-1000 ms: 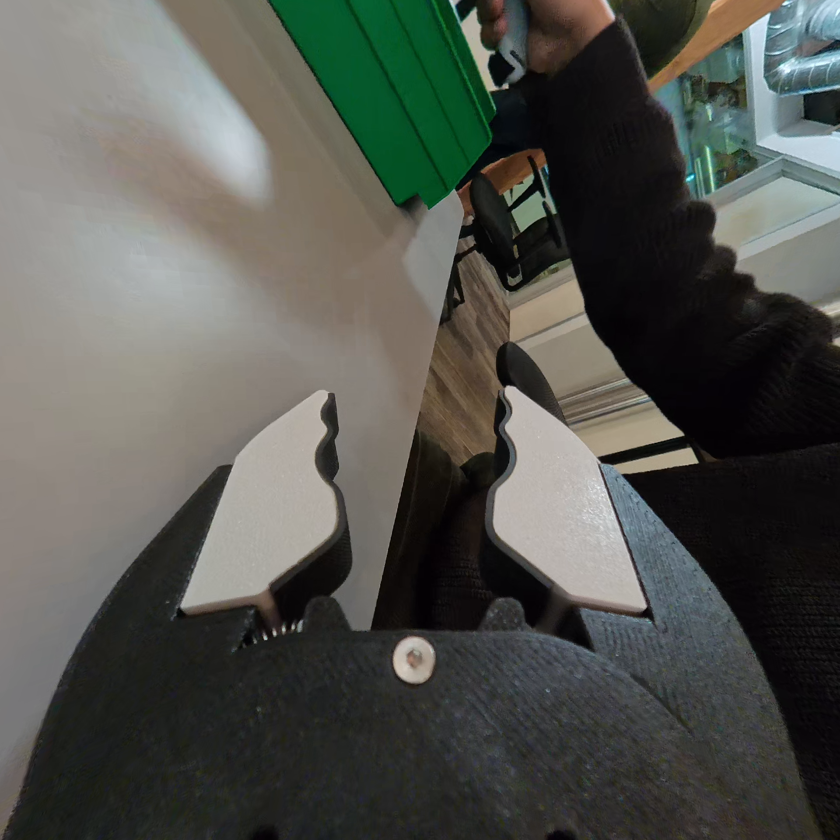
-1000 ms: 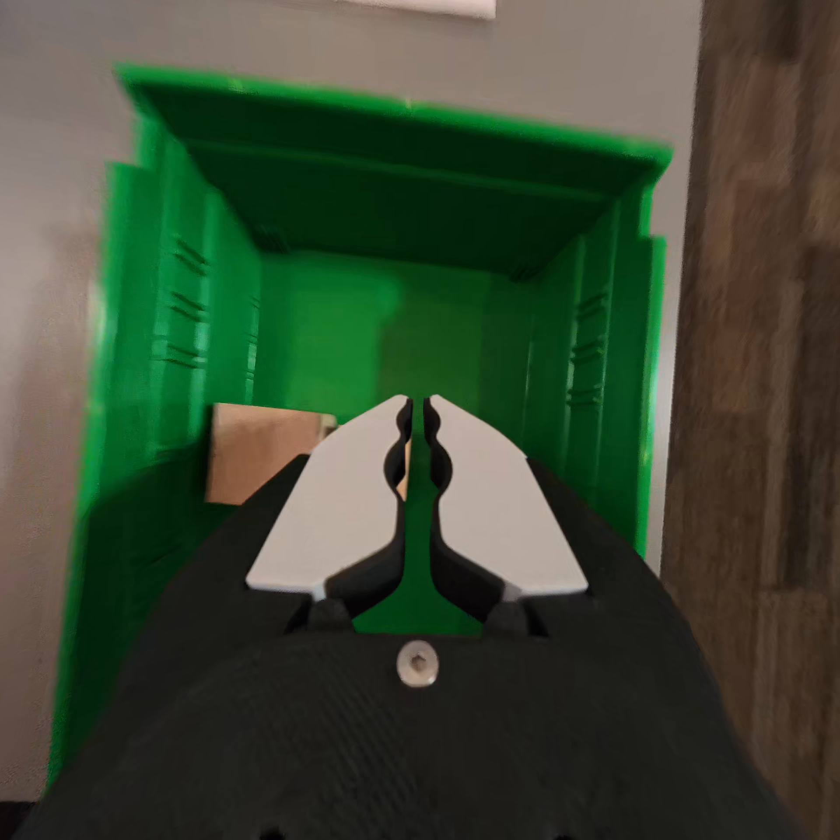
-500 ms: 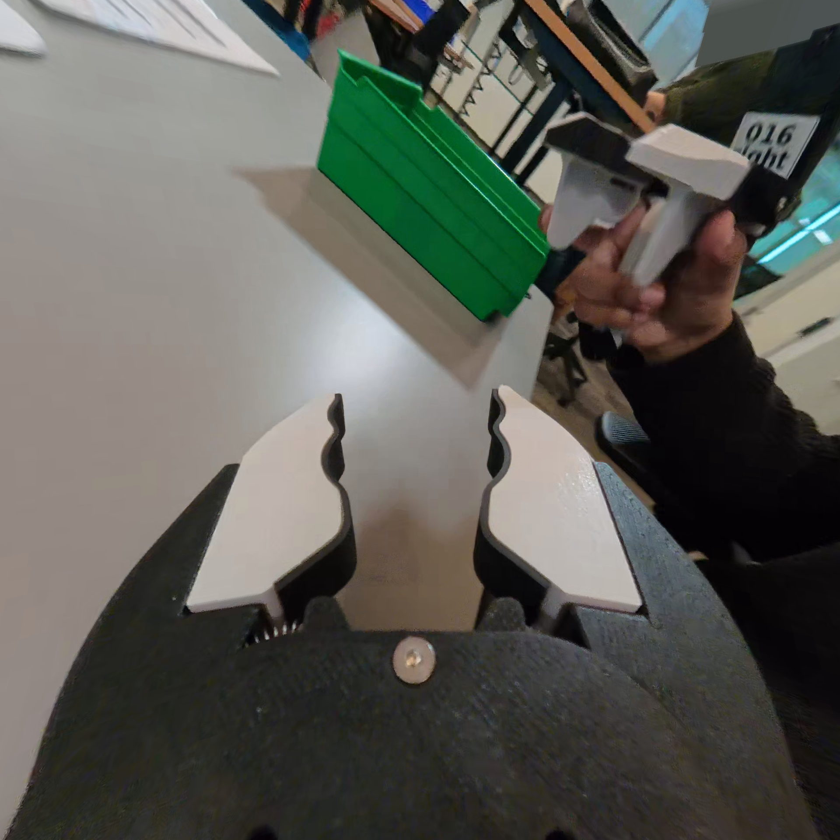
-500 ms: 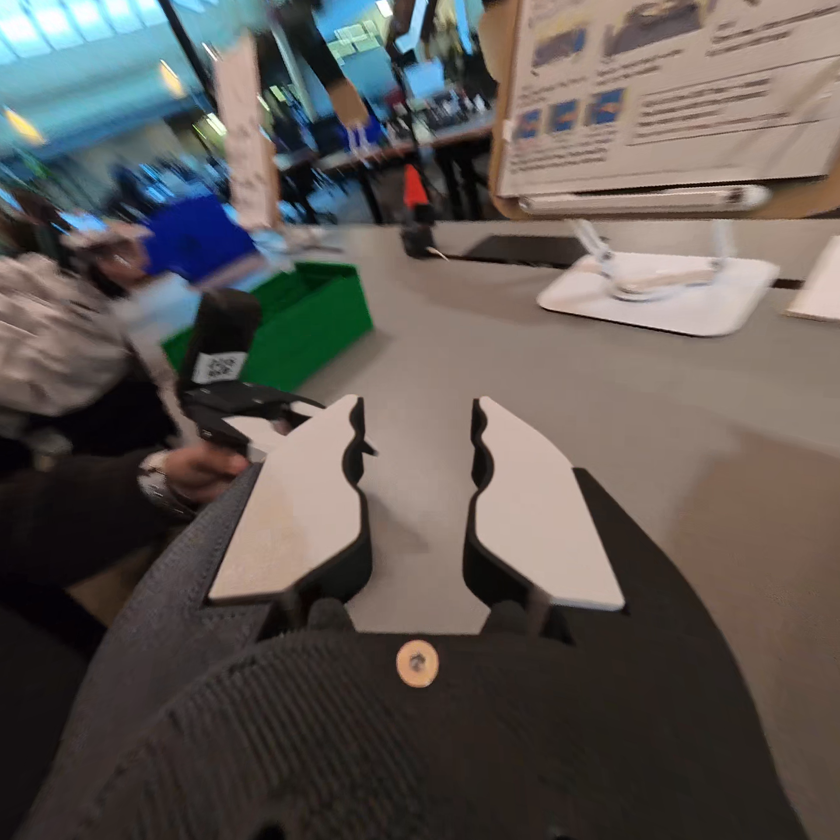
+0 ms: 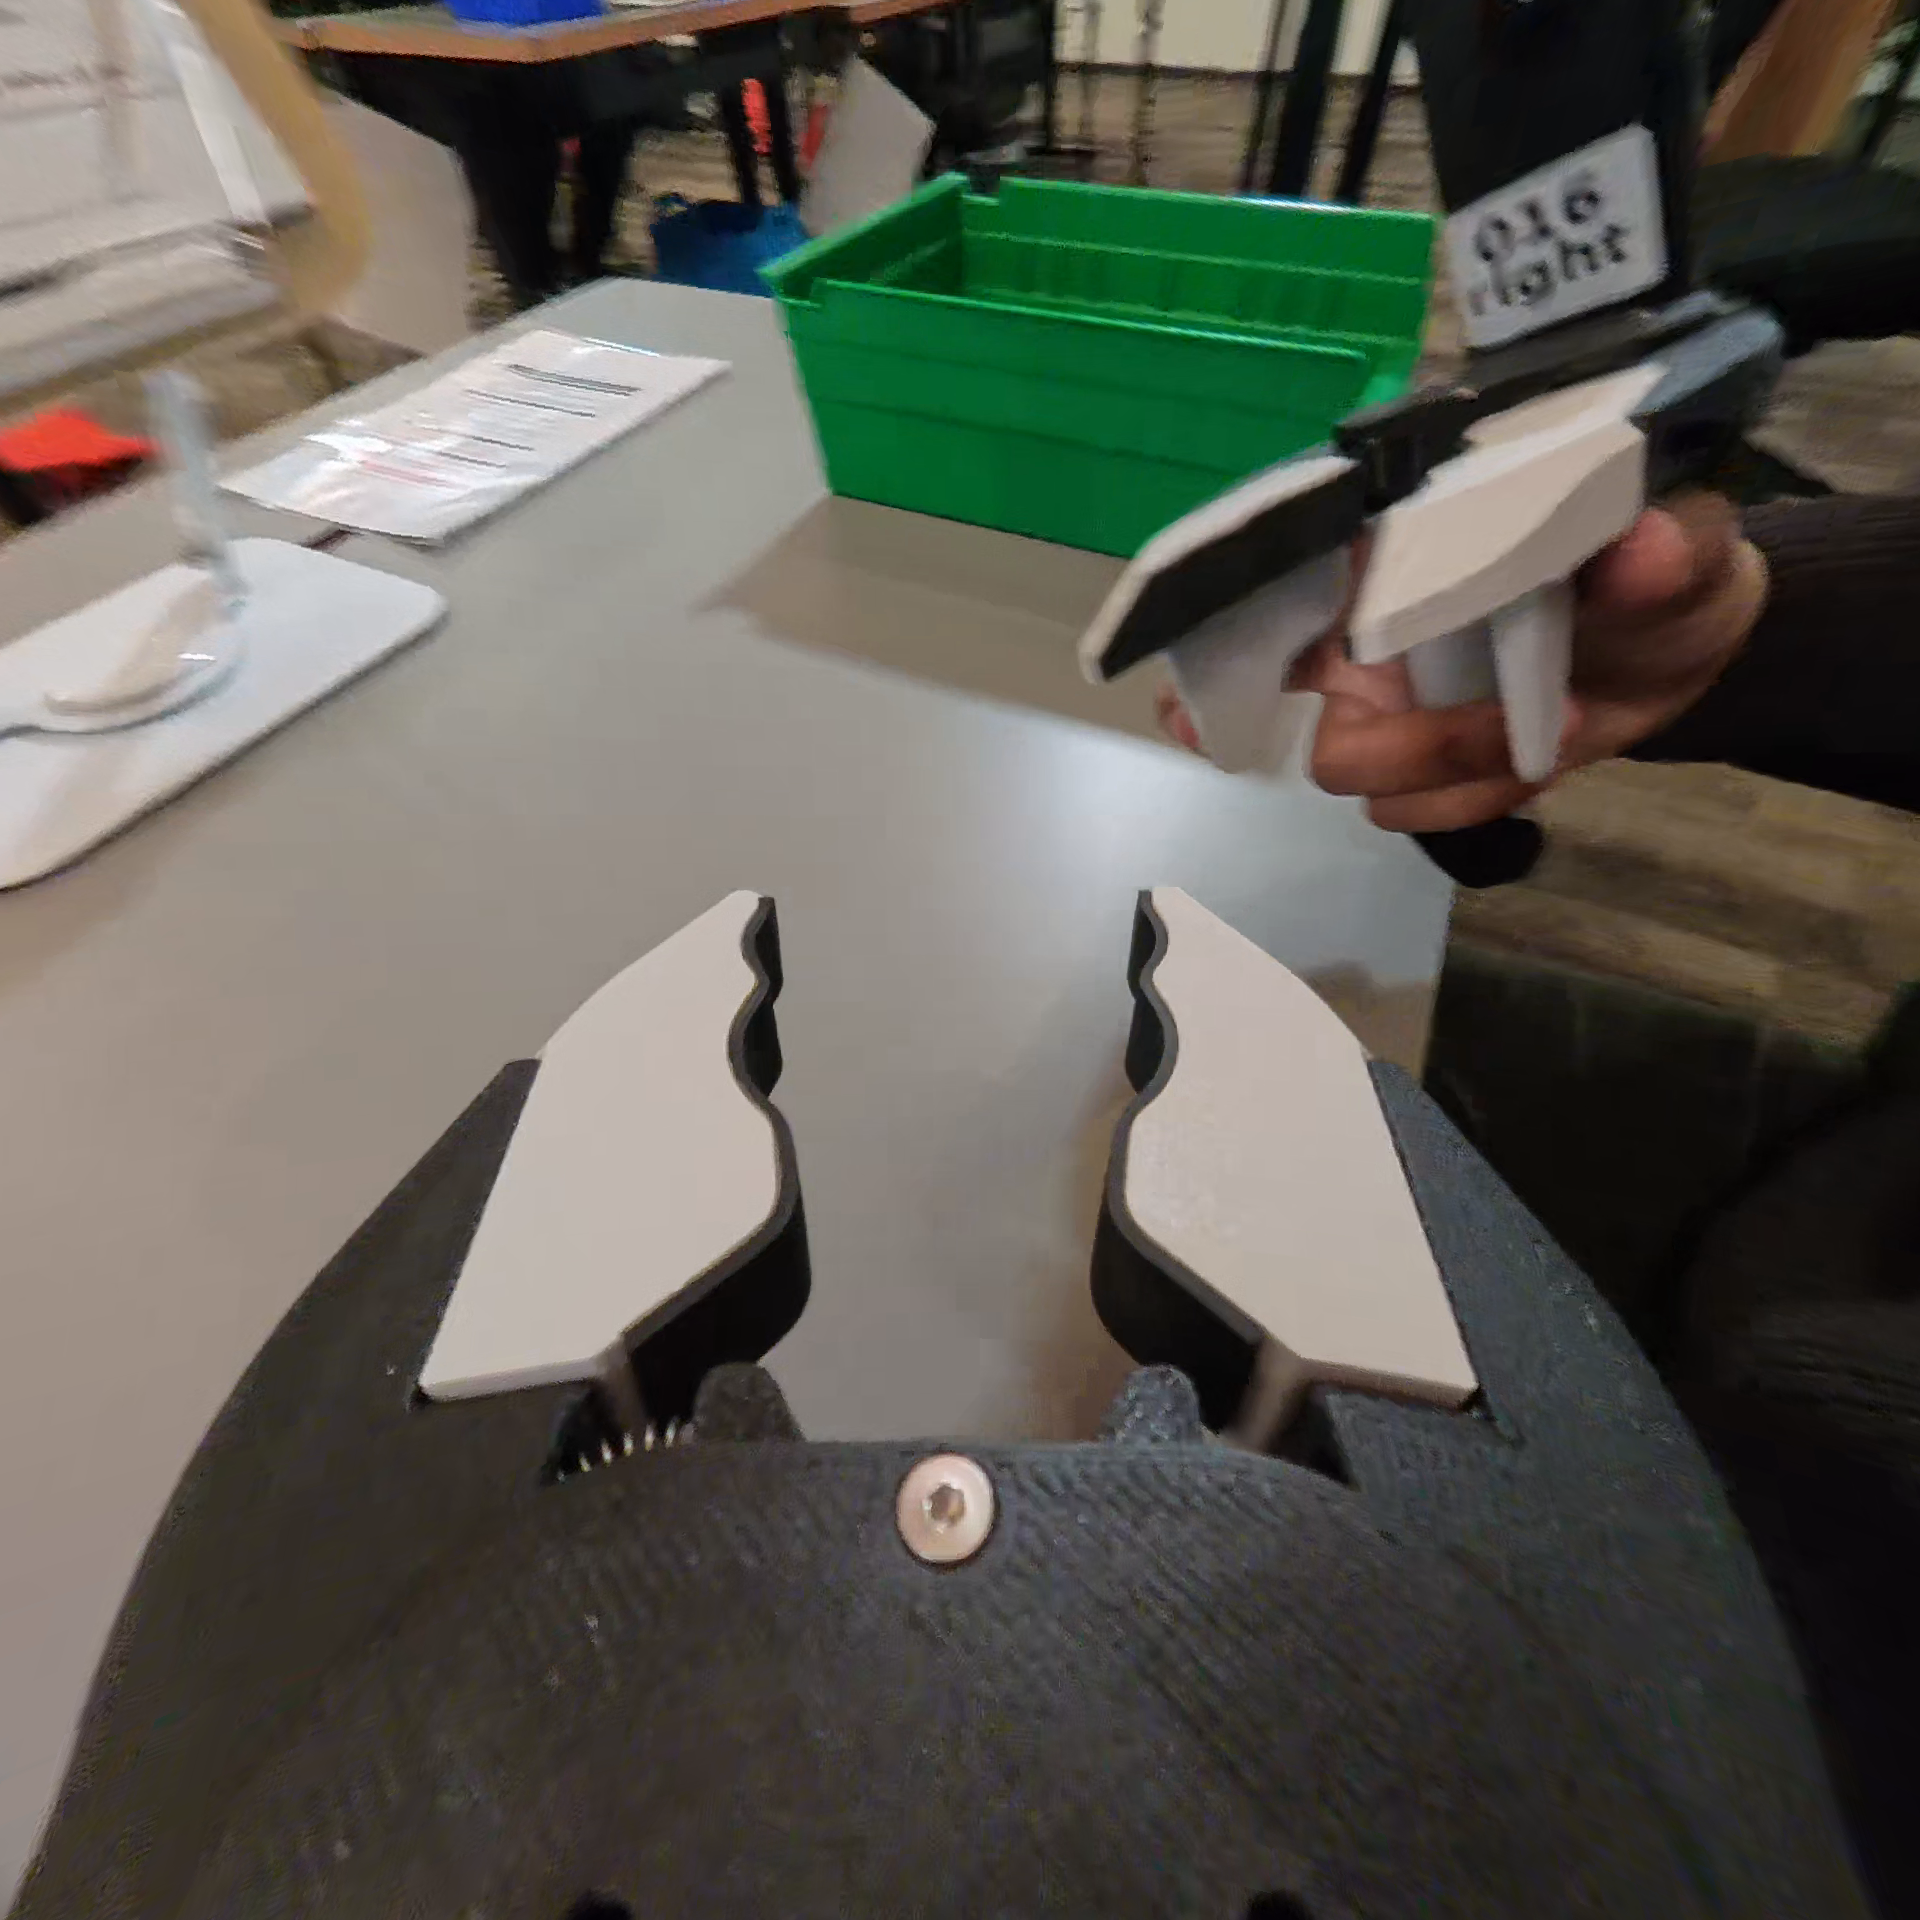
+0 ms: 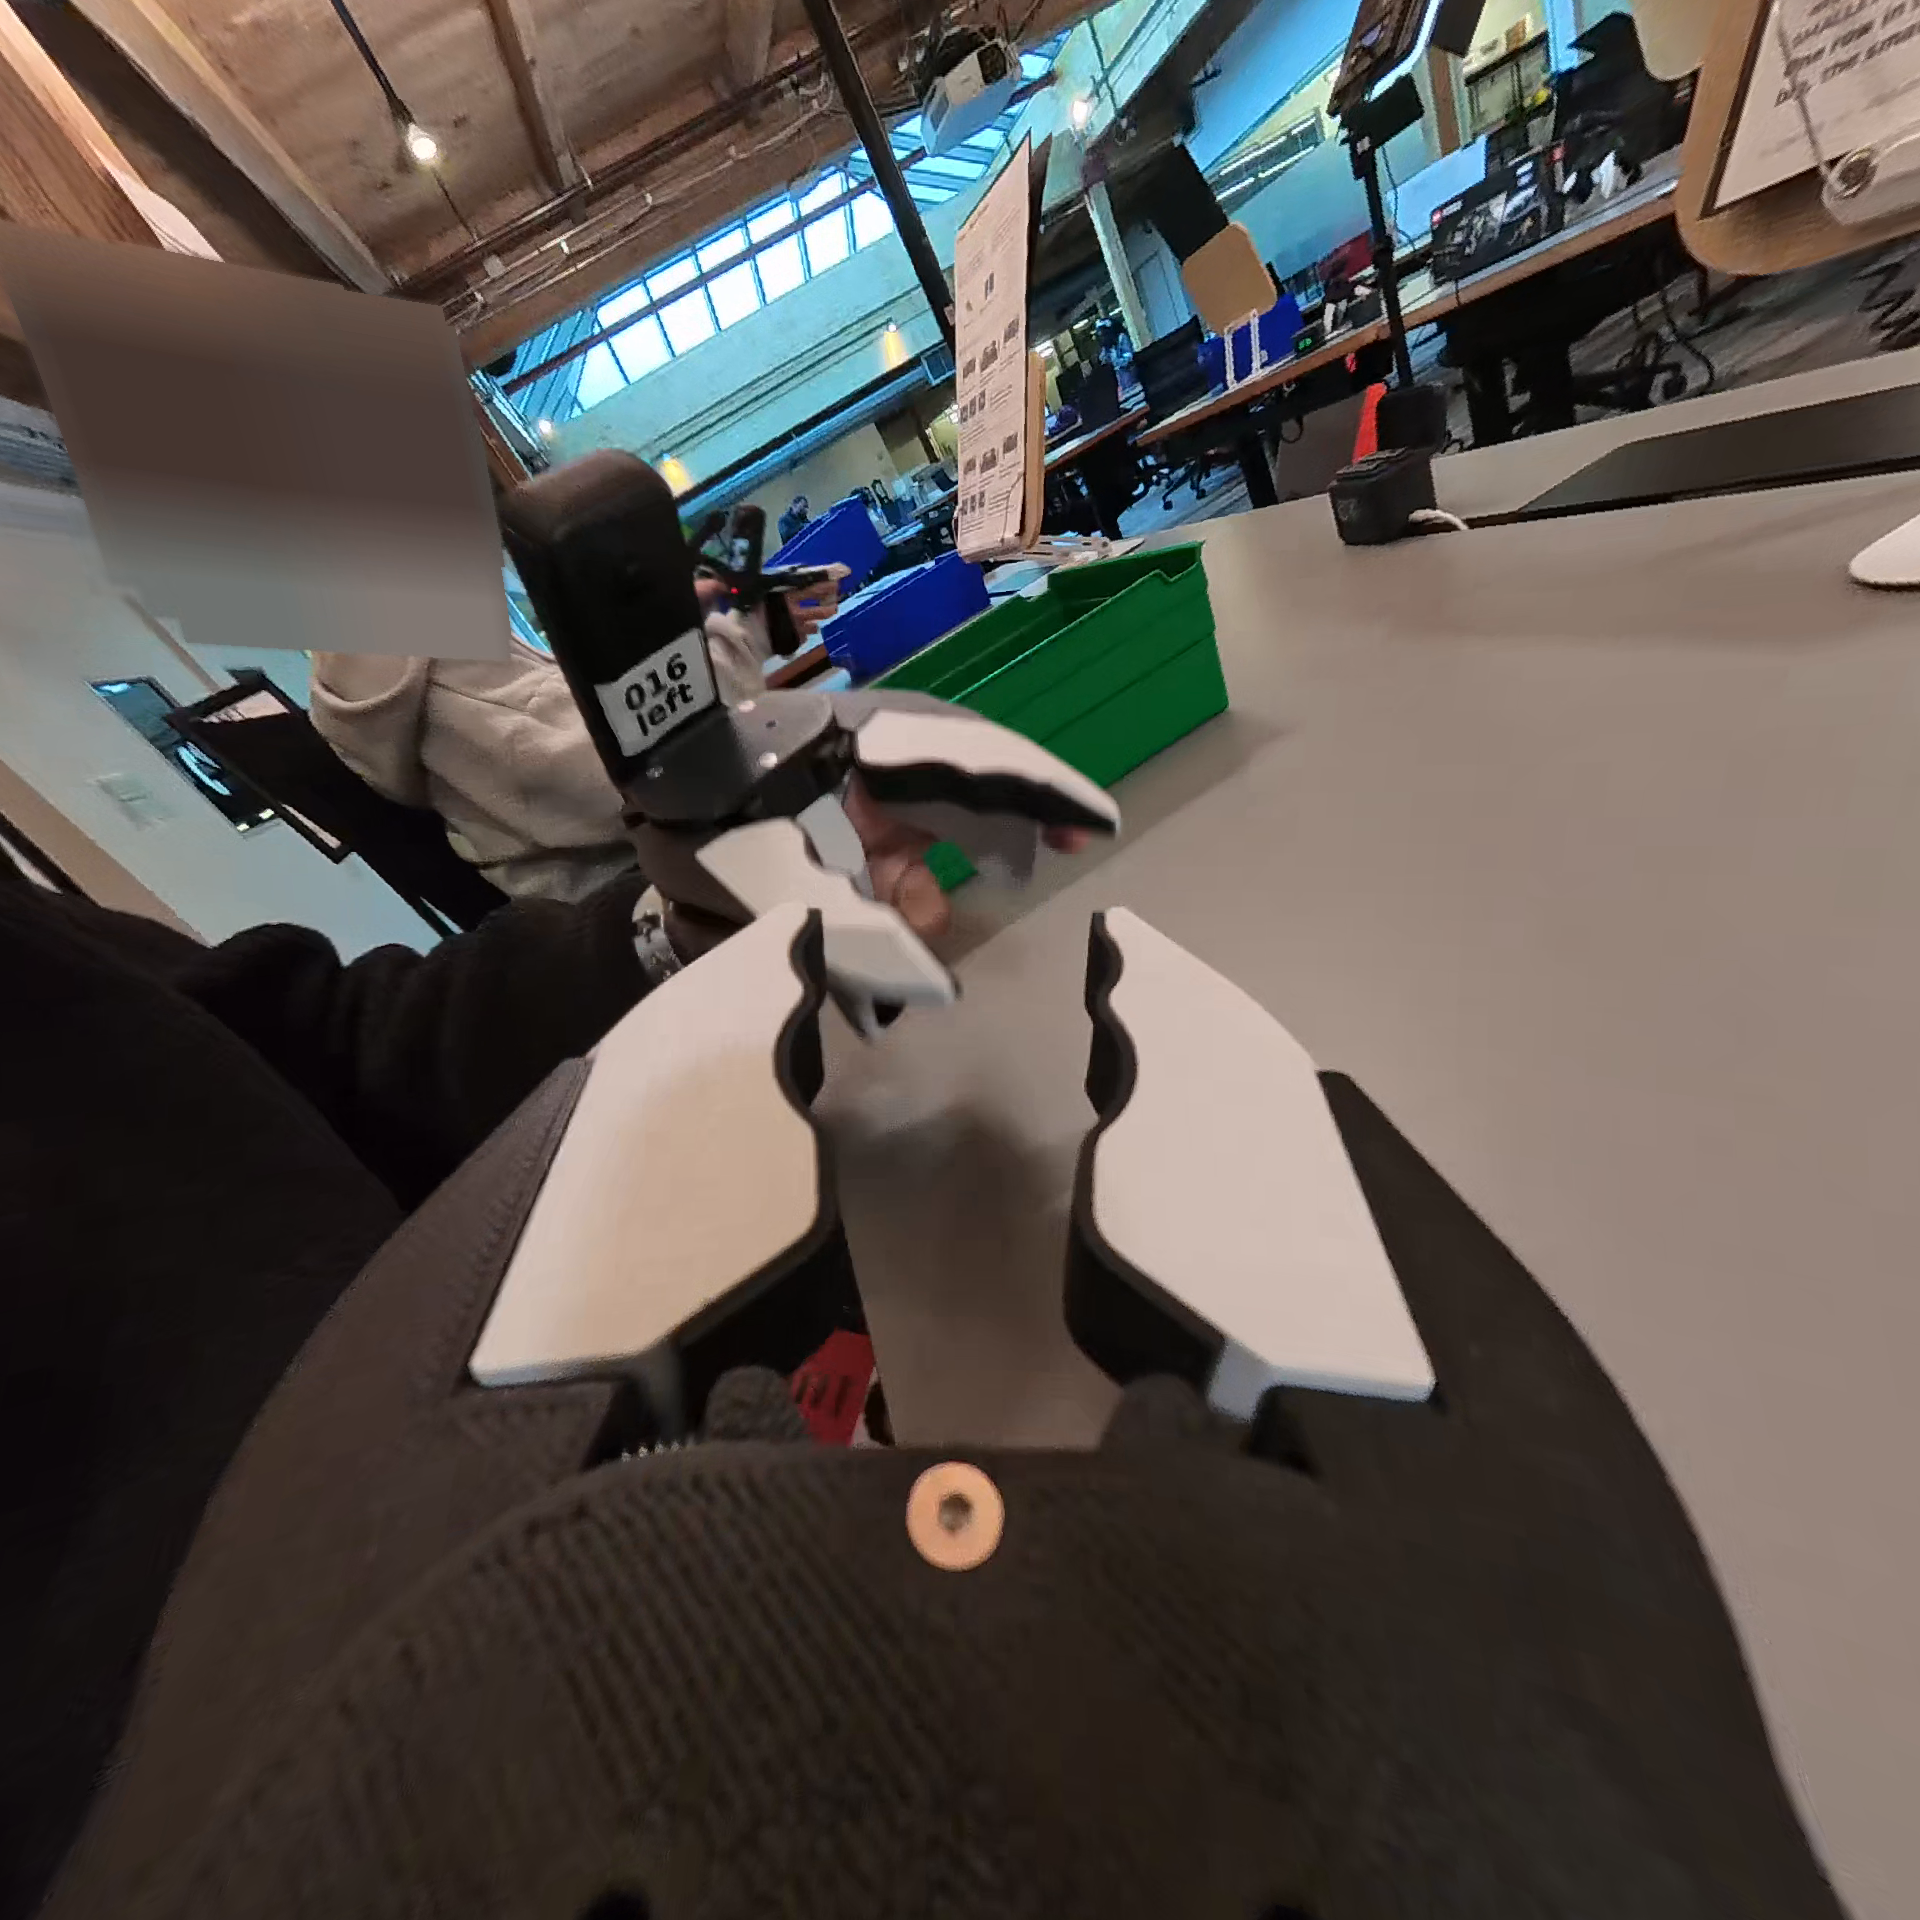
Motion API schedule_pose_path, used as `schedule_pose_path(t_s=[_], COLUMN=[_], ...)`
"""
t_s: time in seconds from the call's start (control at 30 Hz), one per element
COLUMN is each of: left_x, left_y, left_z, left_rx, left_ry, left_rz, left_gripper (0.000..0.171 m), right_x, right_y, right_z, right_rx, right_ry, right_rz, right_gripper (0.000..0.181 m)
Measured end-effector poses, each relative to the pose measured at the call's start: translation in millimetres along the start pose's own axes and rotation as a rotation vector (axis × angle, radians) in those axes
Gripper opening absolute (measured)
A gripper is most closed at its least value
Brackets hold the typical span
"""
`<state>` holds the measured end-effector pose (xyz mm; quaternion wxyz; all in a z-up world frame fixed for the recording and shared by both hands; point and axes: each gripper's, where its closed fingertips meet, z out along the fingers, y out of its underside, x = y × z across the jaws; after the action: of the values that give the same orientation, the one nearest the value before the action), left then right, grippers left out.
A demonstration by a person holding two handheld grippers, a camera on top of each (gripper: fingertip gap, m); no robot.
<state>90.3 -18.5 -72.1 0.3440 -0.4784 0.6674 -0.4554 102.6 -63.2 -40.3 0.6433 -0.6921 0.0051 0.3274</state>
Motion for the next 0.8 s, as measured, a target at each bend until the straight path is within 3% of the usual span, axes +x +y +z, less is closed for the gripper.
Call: schedule_pose_path(t_s=[0.1, 0.2, 0.27, 0.33, 0.43, 0.57, 0.63, 0.8], left_x=[-52, -116, -154, -187, -237, -263, -273, -283], left_y=[-30, -64, -67, -48, 17, 66, 89, 132], left_z=[-47, -126, -180, -220, -259, -248, -248, -245], left_rx=[0.074, 0.206, 0.237, 0.191, 0.004, -0.090, -0.205, -0.464], left_ry=[-0.197, -0.400, -0.514, -0.621, -0.852, -0.765, -0.778, -0.790], left_rz=[-0.047, -0.157, -0.266, -0.380, -0.542, -0.714, -0.713, -0.631], left_gripper=[0.065, 0.060, 0.060, 0.059, 0.057, 0.044, 0.037, 0.042], right_x=[0, 3, 4, 3, 1, 0, -1, 10], right_y=[-3, -3, -3, -1, 7, 13, 13, 15], right_z=[-3, -5, -4, -2, 4, 13, 15, 15], right_rx=[0.018, 0.018, 0.018, 0.013, -0.022, -0.042, -0.036, -0.044], right_ry=[-0.005, 0.010, 0.011, 0.004, 0.001, -0.008, -0.015, 0.028], right_rz=[0.021, 0.016, 0.023, 0.035, 0.024, 0.041, 0.068, 0.047], right_gripper=[0.046, 0.043, 0.042, 0.041, 0.040, 0.038, 0.038, 0.037])
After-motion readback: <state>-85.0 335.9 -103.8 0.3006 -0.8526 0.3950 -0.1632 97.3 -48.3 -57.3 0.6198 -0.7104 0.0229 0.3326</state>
